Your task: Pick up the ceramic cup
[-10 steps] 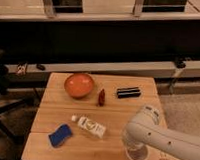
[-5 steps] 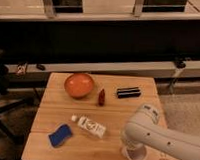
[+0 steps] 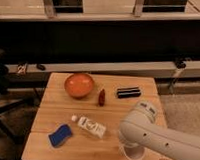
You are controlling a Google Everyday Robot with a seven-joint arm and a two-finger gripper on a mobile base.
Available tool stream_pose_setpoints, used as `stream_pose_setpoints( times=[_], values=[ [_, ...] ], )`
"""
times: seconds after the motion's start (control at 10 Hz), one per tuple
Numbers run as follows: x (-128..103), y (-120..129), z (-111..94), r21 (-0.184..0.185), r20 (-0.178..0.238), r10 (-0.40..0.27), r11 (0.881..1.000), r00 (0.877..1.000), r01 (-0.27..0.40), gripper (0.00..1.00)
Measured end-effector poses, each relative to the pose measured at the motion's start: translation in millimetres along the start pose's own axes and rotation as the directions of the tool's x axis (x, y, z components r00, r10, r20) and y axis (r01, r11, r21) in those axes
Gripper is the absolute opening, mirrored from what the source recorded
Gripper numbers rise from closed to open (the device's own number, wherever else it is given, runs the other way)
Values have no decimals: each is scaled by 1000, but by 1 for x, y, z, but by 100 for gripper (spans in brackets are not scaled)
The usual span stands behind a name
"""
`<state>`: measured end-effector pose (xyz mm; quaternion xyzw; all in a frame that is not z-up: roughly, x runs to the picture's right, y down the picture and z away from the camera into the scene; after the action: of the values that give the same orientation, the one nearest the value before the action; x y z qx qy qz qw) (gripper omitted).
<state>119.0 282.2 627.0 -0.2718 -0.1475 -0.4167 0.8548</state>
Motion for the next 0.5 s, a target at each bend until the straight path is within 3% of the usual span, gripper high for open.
stream_pose_setpoints(
  times=[0.5],
  values=[
    [-6, -17, -20, 36, -34, -28, 999, 999, 29, 0]
  ],
)
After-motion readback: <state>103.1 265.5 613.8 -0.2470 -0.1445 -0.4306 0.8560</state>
